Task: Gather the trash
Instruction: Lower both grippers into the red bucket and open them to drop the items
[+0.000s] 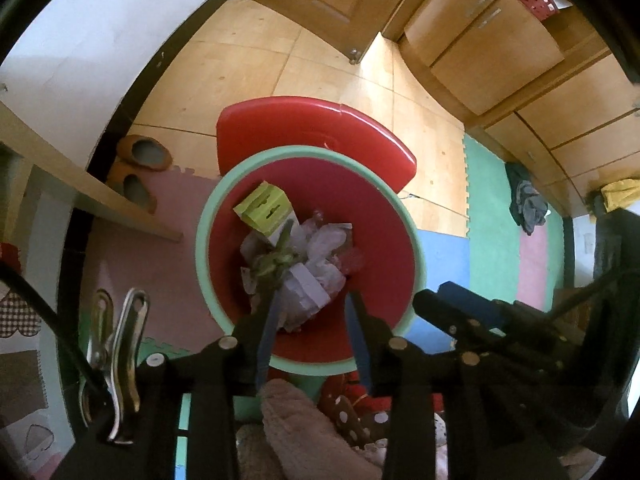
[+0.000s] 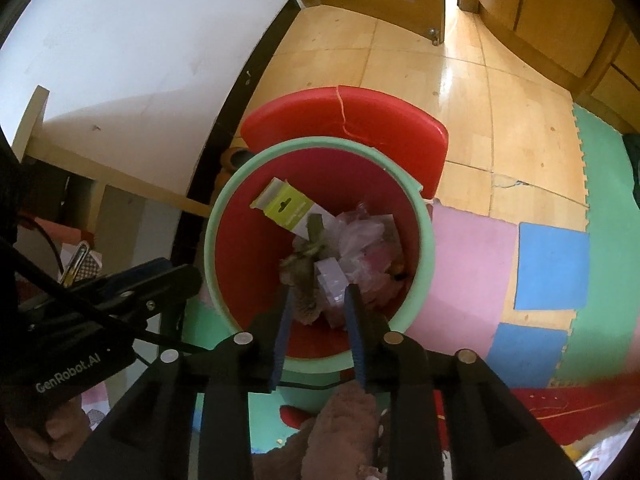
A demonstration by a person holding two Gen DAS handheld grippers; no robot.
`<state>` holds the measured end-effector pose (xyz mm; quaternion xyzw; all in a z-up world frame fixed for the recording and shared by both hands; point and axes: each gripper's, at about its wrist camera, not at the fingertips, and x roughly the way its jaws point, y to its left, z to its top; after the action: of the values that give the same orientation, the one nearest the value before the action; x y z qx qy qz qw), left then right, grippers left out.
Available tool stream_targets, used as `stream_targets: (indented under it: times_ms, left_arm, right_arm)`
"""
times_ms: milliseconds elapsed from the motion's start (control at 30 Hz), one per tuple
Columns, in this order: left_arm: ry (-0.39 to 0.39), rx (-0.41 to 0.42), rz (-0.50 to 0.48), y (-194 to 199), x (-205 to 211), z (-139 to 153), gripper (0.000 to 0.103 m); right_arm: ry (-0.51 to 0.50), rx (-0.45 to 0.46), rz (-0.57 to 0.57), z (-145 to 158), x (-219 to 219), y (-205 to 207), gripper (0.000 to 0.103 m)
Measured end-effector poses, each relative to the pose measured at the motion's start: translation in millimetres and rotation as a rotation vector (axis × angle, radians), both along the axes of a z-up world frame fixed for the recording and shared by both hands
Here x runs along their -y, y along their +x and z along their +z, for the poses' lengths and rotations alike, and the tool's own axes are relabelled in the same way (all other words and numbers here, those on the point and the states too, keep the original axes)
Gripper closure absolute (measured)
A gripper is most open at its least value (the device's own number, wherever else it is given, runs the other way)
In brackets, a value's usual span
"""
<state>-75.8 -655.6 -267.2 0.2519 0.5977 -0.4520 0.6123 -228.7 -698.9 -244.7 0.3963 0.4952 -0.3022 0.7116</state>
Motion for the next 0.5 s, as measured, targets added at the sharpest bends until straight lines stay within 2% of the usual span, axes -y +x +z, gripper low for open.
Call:
stream_targets:
  times_ms: [267,500]
  left_arm:
    - [0.011,-0.004,0.037,5,-11,7,0.067]
    - [-0.012,0.013,0.064,10,-22,27,0.067]
  right_arm:
    - [-0.015,-0.003,0.007,8,-3,2,0.072]
    - [-0.020,0.013,0.002,26,-5,3,0.069]
